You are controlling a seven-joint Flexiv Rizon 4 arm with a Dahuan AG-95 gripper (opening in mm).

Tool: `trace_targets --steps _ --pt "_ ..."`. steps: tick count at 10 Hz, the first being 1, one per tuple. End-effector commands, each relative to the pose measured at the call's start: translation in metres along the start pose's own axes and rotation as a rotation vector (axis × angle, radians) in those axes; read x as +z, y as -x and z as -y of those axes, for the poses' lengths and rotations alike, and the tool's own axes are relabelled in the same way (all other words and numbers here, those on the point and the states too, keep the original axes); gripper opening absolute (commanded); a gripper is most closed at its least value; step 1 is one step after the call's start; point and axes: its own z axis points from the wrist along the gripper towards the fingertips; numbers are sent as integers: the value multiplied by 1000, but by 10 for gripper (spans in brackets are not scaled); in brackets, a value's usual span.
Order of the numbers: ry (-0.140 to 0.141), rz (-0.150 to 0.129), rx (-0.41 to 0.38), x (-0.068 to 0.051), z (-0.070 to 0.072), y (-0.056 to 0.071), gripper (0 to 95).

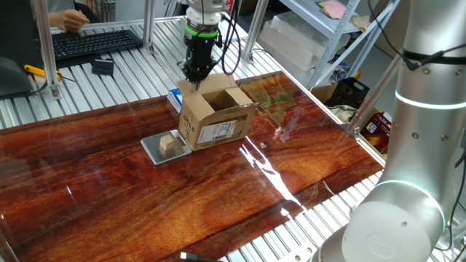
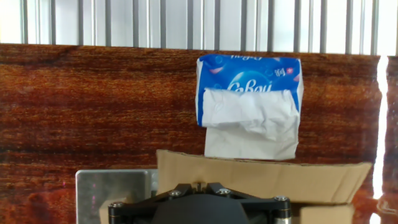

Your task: Open a box

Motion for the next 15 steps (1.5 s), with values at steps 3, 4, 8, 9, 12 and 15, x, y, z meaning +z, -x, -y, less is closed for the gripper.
trace_targets --steps 3,4,8,9,12,15 --pt "-2 -2 -11 4 4 9 0" --pt "-1 -1 -9 10 3 14 0" --pt "2 0 -3 21 0 22 0" --pt "3 0 -2 23 -1 23 0" --pt "4 0 -2 27 -1 25 0" --pt "4 -1 4 29 -1 25 0"
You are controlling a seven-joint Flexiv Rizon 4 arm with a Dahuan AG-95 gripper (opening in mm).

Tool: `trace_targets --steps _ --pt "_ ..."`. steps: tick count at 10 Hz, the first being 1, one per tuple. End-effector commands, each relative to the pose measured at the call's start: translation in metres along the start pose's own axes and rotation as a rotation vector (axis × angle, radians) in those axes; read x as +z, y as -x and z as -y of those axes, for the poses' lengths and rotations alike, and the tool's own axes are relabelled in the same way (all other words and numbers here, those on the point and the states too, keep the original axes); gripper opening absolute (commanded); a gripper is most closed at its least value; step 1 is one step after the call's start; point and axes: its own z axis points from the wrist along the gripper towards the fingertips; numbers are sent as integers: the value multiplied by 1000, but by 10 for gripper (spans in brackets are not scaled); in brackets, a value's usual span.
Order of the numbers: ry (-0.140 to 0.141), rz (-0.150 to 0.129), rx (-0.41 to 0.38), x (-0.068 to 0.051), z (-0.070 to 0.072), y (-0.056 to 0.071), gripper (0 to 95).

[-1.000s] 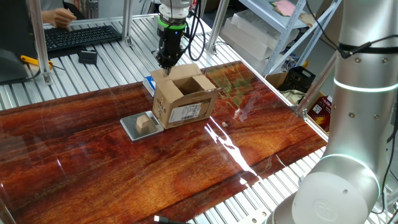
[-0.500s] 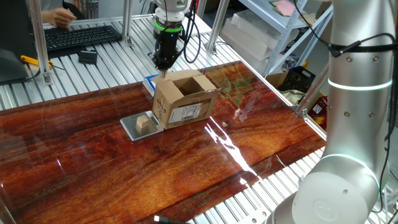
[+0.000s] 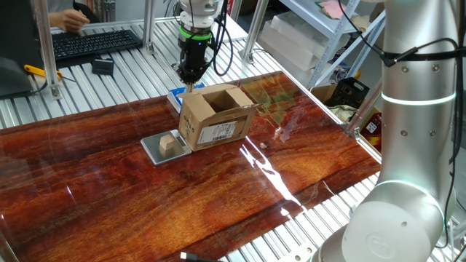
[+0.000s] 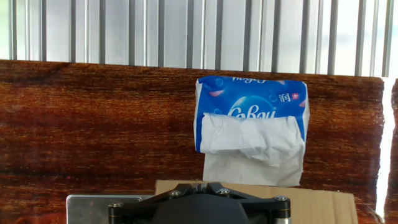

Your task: Open a box

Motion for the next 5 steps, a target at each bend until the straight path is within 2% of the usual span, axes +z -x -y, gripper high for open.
trace_targets --steps 1,5 --pt "-1 -6 8 -2 1 -1 0" --pt "0 -14 18 -15 7 -10 0"
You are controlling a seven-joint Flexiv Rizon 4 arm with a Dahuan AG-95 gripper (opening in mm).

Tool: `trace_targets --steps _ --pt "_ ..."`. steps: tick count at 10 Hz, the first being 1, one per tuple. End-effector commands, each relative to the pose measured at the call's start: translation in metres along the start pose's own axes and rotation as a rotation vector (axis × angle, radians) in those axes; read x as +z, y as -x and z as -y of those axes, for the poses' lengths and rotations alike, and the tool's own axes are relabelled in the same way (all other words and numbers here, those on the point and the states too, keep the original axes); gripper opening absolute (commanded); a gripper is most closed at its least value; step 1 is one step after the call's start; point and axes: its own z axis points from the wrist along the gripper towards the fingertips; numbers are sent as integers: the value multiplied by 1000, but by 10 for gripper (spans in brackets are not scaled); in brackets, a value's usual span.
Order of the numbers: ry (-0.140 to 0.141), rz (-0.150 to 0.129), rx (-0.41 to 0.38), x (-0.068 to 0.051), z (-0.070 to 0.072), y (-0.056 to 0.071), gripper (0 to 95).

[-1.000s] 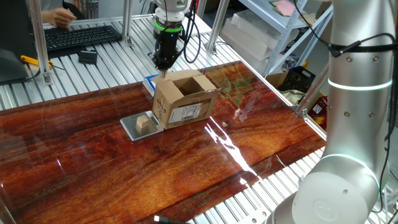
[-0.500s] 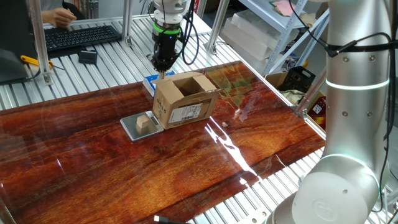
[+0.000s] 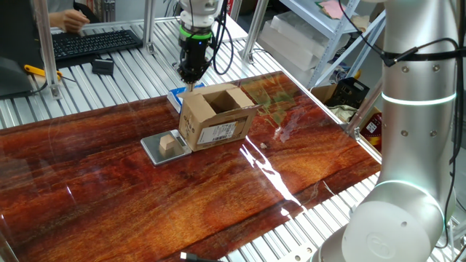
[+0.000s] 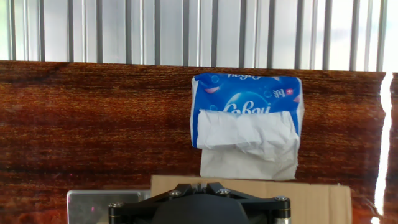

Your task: Open a box

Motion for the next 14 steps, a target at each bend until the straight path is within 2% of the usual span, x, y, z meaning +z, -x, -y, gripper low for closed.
trace_targets --steps 1,3,7,11,14 --pt "-3 0 1 -6 3 -4 0" --pt "-6 -6 -2 -16 8 -13 0" --pt "-8 -14 -11 -25 13 -24 0" --pt "-26 -13 -10 -22 6 -38 0" --pt "-33 -17 -32 -23 9 -43 0"
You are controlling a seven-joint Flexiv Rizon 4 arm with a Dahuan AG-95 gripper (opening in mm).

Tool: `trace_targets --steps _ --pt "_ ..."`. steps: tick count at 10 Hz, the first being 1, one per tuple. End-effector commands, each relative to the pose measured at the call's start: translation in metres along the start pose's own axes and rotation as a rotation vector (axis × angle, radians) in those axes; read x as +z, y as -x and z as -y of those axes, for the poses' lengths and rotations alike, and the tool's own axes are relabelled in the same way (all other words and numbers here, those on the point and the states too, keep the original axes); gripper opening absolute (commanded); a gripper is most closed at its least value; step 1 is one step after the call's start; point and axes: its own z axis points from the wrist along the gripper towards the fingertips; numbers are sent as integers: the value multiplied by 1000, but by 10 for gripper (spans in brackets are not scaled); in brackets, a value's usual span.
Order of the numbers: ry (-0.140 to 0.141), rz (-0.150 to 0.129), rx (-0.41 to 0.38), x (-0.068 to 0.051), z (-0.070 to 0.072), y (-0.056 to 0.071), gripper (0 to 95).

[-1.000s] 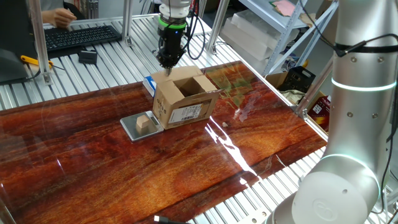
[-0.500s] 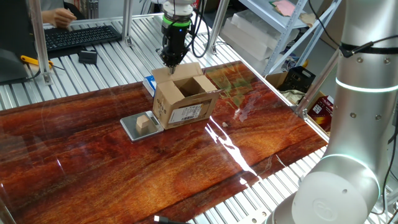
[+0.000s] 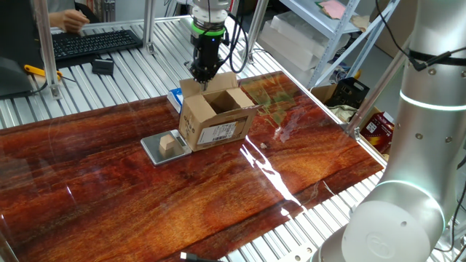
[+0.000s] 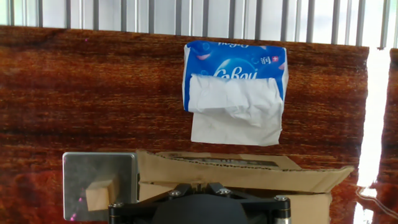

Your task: Open a box

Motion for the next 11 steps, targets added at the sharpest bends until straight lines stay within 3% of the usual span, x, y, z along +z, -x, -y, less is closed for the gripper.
trace_targets --steps 1,6,11 --pt "0 1 -5 3 1 -3 0" --pt "2 4 -20 13 9 -15 0" --pt "6 8 -15 20 6 -26 0"
